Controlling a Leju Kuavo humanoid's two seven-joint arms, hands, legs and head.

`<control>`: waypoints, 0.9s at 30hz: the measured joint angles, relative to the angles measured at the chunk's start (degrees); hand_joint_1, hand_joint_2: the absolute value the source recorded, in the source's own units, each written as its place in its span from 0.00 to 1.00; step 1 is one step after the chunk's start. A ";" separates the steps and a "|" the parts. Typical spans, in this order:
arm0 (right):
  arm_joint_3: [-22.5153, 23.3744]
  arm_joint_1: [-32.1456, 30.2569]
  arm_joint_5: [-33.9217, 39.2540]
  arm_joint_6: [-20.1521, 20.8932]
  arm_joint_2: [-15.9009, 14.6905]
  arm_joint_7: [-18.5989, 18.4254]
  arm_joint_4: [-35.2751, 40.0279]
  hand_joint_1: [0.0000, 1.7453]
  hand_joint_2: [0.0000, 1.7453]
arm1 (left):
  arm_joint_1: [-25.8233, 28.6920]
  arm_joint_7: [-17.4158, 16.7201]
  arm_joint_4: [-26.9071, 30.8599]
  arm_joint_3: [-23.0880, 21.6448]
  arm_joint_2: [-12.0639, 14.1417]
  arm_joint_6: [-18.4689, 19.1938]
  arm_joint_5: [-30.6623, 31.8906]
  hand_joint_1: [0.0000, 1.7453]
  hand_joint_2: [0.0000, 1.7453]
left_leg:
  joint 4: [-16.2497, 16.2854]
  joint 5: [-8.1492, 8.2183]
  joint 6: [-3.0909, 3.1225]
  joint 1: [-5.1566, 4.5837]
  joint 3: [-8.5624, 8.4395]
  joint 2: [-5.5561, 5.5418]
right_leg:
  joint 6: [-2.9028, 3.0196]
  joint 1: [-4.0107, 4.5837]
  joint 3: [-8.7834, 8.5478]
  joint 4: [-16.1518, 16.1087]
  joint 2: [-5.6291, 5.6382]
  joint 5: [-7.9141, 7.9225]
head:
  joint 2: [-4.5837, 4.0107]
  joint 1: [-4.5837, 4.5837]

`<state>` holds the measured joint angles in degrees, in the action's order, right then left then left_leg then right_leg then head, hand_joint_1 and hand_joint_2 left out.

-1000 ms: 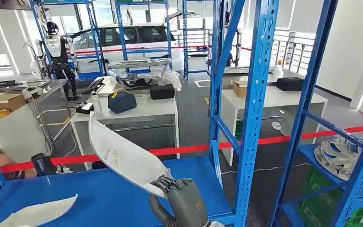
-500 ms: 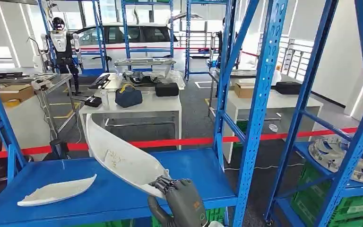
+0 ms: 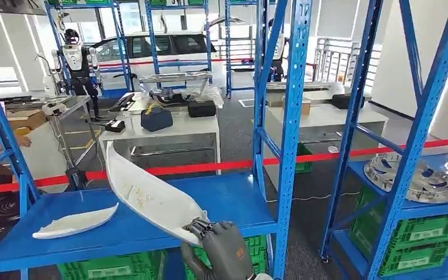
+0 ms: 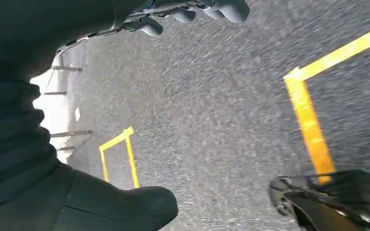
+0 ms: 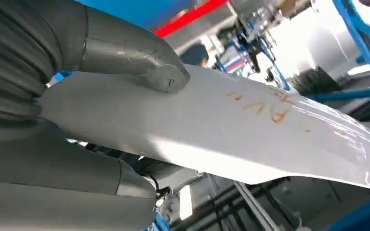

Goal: Take the parts from the cabinet and place them on the table.

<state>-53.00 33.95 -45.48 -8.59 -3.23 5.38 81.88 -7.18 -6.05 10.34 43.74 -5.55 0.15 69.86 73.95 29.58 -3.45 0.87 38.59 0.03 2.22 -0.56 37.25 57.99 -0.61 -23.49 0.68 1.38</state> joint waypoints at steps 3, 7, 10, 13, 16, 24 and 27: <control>0.02 -0.02 -0.15 0.04 0.02 -0.04 0.26 1.00 1.00 | -0.38 0.02 0.09 0.00 -0.04 0.00 0.13 0.00 1.00 | -14.31 1.51 -0.06 0.30 -11.59 -0.25 | -0.94 0.05 1.94 0.55 0.04 1.71 | 0.02 0.15; 0.02 -0.03 -0.37 0.15 -0.02 0.04 0.42 1.00 1.00 | -0.61 0.02 0.09 0.00 -0.02 0.02 -0.09 0.00 1.00 | -16.70 1.53 2.81 -0.44 -11.21 -0.38 | -2.63 -0.06 2.05 -0.33 -0.04 4.36 | 0.00 -0.02; 0.02 0.02 -0.48 0.72 -0.09 0.15 0.39 1.00 1.00 | -0.62 -0.09 0.02 0.02 0.00 -0.18 -0.42 0.00 1.00 | -16.81 -0.86 4.35 -0.24 -8.81 0.26 | -3.34 -0.35 4.93 4.81 0.19 -2.91 | -0.02 -0.18; -0.04 0.03 -0.46 1.18 -0.09 0.22 0.28 1.00 1.00 | -0.57 -0.22 0.04 0.37 -0.02 -0.59 -0.79 0.00 1.00 | -16.64 -3.37 4.63 -0.42 -5.85 0.33 | -3.62 -0.26 8.04 18.41 0.27 -10.41 | -0.04 -0.26; -0.11 0.03 -0.31 1.27 -0.09 0.26 0.00 1.00 1.00 | -0.38 -0.39 -0.02 0.46 -0.07 -0.79 -1.14 0.00 1.00 | -16.11 -5.66 4.36 -0.61 -2.42 0.35 | -3.03 -0.05 3.25 17.09 0.31 -5.48 | -0.04 -0.42; -0.22 1.22 0.26 1.94 0.28 1.07 -0.44 1.00 1.00 | -0.17 -0.09 -0.04 0.90 -0.17 -0.96 -1.22 0.00 1.00 | -15.40 -8.40 1.76 -0.37 0.34 0.09 | 0.05 0.61 -7.35 -0.28 0.04 -6.11 | -0.04 -0.61; -0.28 1.35 0.39 2.05 0.46 1.09 -0.68 1.00 1.00 | -0.22 -0.15 -0.11 0.94 -0.31 -0.96 -1.20 0.00 1.00 | -5.64 2.31 0.74 -0.19 2.88 0.04 | 0.61 0.47 -4.68 -0.35 0.14 -3.78 | -0.04 -0.28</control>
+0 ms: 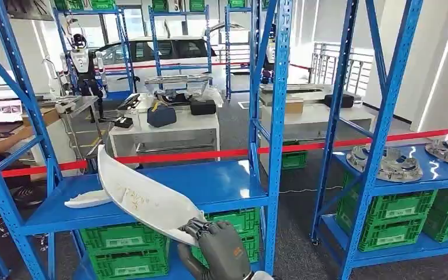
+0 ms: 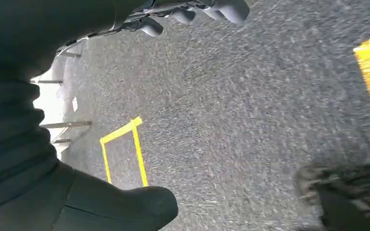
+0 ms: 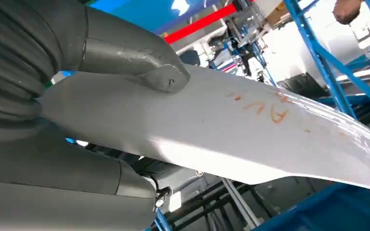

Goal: Take the parts from the cabinet and place them on the table.

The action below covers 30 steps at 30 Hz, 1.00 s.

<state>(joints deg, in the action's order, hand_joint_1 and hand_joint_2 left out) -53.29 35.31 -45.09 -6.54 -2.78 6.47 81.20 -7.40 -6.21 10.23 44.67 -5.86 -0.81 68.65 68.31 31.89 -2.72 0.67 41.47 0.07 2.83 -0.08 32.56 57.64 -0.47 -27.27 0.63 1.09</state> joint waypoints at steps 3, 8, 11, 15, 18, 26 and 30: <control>-0.04 -0.15 0.24 -0.11 -0.04 -0.06 -0.53 1.00 1.00 | -0.04 -0.35 0.00 0.00 0.04 -0.02 0.26 0.00 1.00 | 7.95 0.07 -0.37 0.06 -0.15 0.01 | -0.26 -0.02 3.08 0.20 -0.06 2.52 | 0.00 0.11; -0.04 -0.40 0.15 -0.68 -0.13 -0.46 -0.70 1.00 1.00 | -0.04 -0.48 0.02 0.00 0.04 0.00 0.46 0.00 1.00 | 4.67 -3.75 -0.33 0.10 -3.86 0.01 | -0.54 -0.08 4.85 0.39 -0.11 3.77 | 0.00 0.11; -0.04 -0.43 0.13 -0.77 -0.15 -0.51 -0.70 1.00 1.00 | -0.04 -0.48 0.02 0.00 0.04 0.00 0.48 0.00 1.00 | 3.97 -4.01 -0.31 0.10 -4.44 0.01 | -0.58 -0.09 5.02 0.41 -0.11 3.89 | 0.00 0.11; -0.02 -0.56 -0.37 -1.60 -0.26 -2.21 -0.72 1.00 1.00 | -0.61 -0.42 0.02 0.00 -0.02 0.02 1.27 0.00 1.00 | -10.96 -0.28 1.90 -0.54 -14.13 -0.35 | -2.32 0.00 6.40 0.40 -0.25 7.02 | 0.00 0.06; -0.02 -1.27 -0.35 -1.81 -1.38 -2.34 -0.77 1.00 1.00 | -0.73 -0.70 0.02 0.02 -0.02 0.31 1.73 0.00 1.00 | -11.04 -4.67 3.99 -0.27 -9.98 0.35 | -4.14 -0.30 11.11 13.97 0.28 -5.87 | -0.04 -0.15; 0.04 -2.33 -0.39 -1.97 -1.60 -2.26 -0.18 1.00 1.00 | -0.74 -0.40 0.02 0.02 -0.13 0.33 2.21 0.00 1.00 | -9.54 -8.86 2.33 -0.52 -3.88 0.39 | -2.41 0.20 -3.35 0.93 0.40 -4.14 | 0.00 -0.11; 0.20 -2.55 -1.20 -1.97 -1.62 -2.03 0.24 1.00 1.00 | -0.77 0.26 0.02 0.02 -0.09 0.15 2.21 0.00 1.00 | -10.23 -7.22 2.76 -0.55 -3.78 0.48 | -2.70 0.15 -2.61 0.07 0.45 -3.53 | -0.02 -0.24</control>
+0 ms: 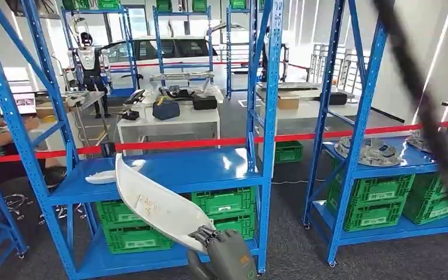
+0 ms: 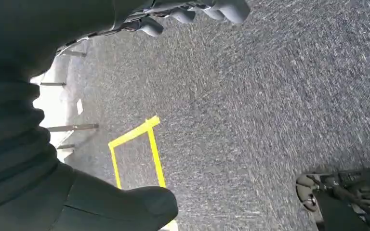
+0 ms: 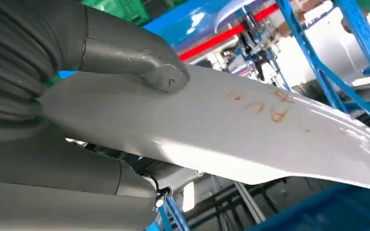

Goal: Take the parts from the cabinet and place them on the table.

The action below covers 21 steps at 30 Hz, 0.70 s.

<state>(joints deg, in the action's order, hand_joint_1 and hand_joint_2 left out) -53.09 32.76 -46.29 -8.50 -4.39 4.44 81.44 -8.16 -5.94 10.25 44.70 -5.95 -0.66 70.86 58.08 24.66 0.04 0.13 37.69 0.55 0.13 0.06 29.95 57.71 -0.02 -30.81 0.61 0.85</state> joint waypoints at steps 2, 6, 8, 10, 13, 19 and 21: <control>0.00 -0.19 -0.02 0.02 0.00 0.00 0.02 1.00 1.00 | 0.02 0.15 0.00 0.00 -0.04 0.02 0.00 0.00 1.00 | -0.08 1.36 -0.18 -0.07 0.42 -0.04 | 0.75 0.00 0.27 -0.01 -0.02 0.57 | 0.02 0.09; 0.07 -0.98 -1.18 -0.02 0.00 0.07 0.44 1.00 1.00 | 0.04 0.13 0.00 0.00 0.07 -0.33 0.13 0.00 1.00 | -0.77 -0.86 1.31 -0.06 0.13 -0.19 | 1.70 0.23 0.80 0.04 -0.02 1.69 | 0.02 0.13; 0.15 -1.56 -1.84 0.00 0.00 0.07 0.68 1.00 1.00 | 0.06 0.13 0.00 0.00 0.07 -0.35 0.33 0.00 1.00 | -1.68 -5.27 0.26 0.11 0.16 -0.43 | 1.74 0.46 1.00 0.17 0.00 1.76 | 0.02 0.13; 0.37 -1.89 -2.25 0.04 -0.07 0.07 0.90 1.00 1.00 | 0.04 0.17 -0.02 -0.07 0.04 -0.35 0.70 0.00 1.00 | -2.01 -5.42 -2.08 0.31 0.31 -0.30 | 1.90 0.44 1.39 0.32 -0.01 1.86 | 0.02 0.15; 0.46 -2.08 -2.60 0.35 -0.04 0.09 1.20 1.00 1.00 | 0.03 0.11 0.00 -0.11 0.15 -0.31 0.94 0.00 1.00 | -1.91 -5.00 -0.46 -0.08 0.73 -0.38 | 1.08 -0.11 1.21 -0.16 -0.19 2.16 | 0.02 0.28; 0.66 -1.86 -2.73 1.62 -0.26 0.13 1.84 1.00 1.00 | -0.25 -0.07 0.00 -0.15 -0.04 -0.24 0.94 0.00 1.00 | -5.90 -7.52 0.38 1.25 -0.43 -1.43 | -0.79 -0.62 6.34 12.69 0.11 -6.81 | 0.02 0.13; 0.66 -1.89 -2.73 1.75 -0.44 0.17 1.84 1.00 1.00 | -0.17 -0.09 -0.02 -0.15 -0.07 -0.15 0.94 0.00 1.00 | -5.09 -7.84 -0.27 1.73 0.92 -2.19 | -1.62 -1.32 7.15 14.60 0.11 -6.70 | 0.02 0.13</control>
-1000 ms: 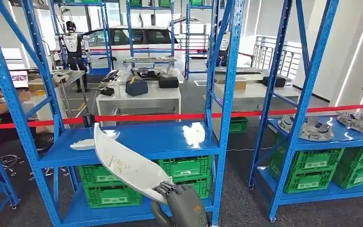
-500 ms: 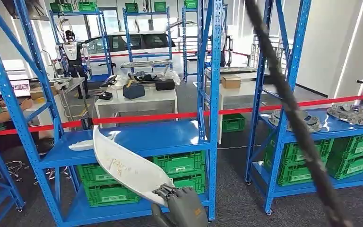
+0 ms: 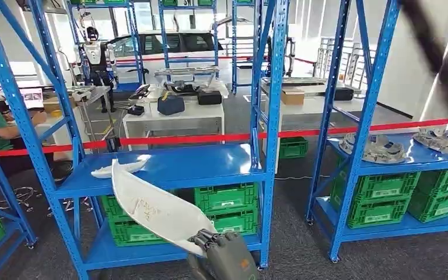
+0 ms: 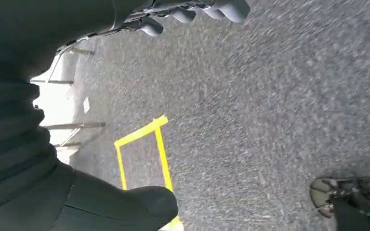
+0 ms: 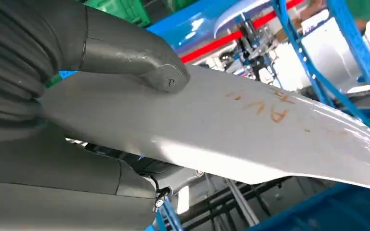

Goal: Take the parts from the cabinet and place them on the table.

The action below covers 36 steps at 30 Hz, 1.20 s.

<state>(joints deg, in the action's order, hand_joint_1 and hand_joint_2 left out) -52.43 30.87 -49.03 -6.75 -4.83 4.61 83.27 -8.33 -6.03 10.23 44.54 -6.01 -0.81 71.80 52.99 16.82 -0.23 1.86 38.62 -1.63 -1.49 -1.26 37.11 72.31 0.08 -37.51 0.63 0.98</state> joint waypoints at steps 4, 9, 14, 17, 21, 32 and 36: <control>-0.02 0.11 0.70 0.31 -0.17 0.46 -0.07 1.00 1.00 | 0.04 0.09 0.17 0.00 0.13 0.02 0.00 0.00 1.00 | 3.41 -0.12 -2.39 1.21 3.17 -2.10 | -1.56 -1.03 -6.40 -11.29 3.55 4.63 | 0.00 -0.09; 0.04 0.67 1.55 0.22 -0.37 0.98 -0.04 1.00 1.00 | 0.47 0.24 0.04 0.00 0.02 0.00 -0.35 0.00 1.00 | 3.31 -1.22 -4.02 1.22 4.37 -3.51 | 2.24 -0.94 -5.25 -11.04 1.54 6.05 | 0.00 0.26; 0.00 1.01 1.70 0.24 -0.37 0.92 -0.11 1.00 1.00 | 0.38 0.39 0.00 0.00 0.00 -0.02 -0.52 0.00 1.00 | 23.53 11.32 -3.42 0.54 11.02 1.34 | 3.16 -0.05 -3.68 -11.13 -2.04 7.22 | 0.00 0.57; -0.09 1.19 1.88 0.26 -0.35 0.94 -0.22 1.00 1.00 | 0.56 0.22 0.00 0.02 -0.02 -0.31 -1.07 0.00 1.00 | 18.95 10.39 -2.58 0.14 5.29 1.67 | 3.01 0.33 -3.59 -11.12 -4.30 7.47 | 0.00 0.57; -0.28 1.65 2.05 0.28 0.00 0.98 -0.24 1.00 1.00 | 0.31 0.59 0.04 0.02 -0.02 -0.63 -1.46 0.00 1.00 | 7.21 9.23 -1.39 -1.43 -2.61 5.49 | 2.02 0.63 -3.79 -11.51 -6.56 7.63 | 0.00 0.55; -0.55 0.76 0.63 0.48 0.44 0.94 -0.57 1.00 1.00 | 0.95 0.66 0.00 0.15 -0.11 -1.03 -2.08 0.00 1.00 | 6.28 7.96 0.67 -1.17 -2.19 -2.20 | 0.83 0.68 1.77 0.19 0.00 3.89 | 0.00 0.09; -0.52 0.99 0.48 0.61 0.52 1.03 -0.61 1.00 1.00 | 0.88 0.63 0.07 0.28 -0.17 -1.07 -2.12 0.00 1.00 | 6.69 7.60 -0.34 -1.30 -1.59 -5.18 | 1.79 0.89 -4.04 -12.45 4.39 8.26 | 0.00 -0.05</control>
<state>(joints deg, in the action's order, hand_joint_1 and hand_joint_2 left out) -52.96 31.86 -48.54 -6.14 -4.31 5.64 82.66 -7.45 -5.40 10.29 44.83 -6.18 -1.88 69.68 59.68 24.42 -0.56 0.56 37.03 -6.81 0.30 -0.36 33.06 59.86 4.47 -29.25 0.63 0.94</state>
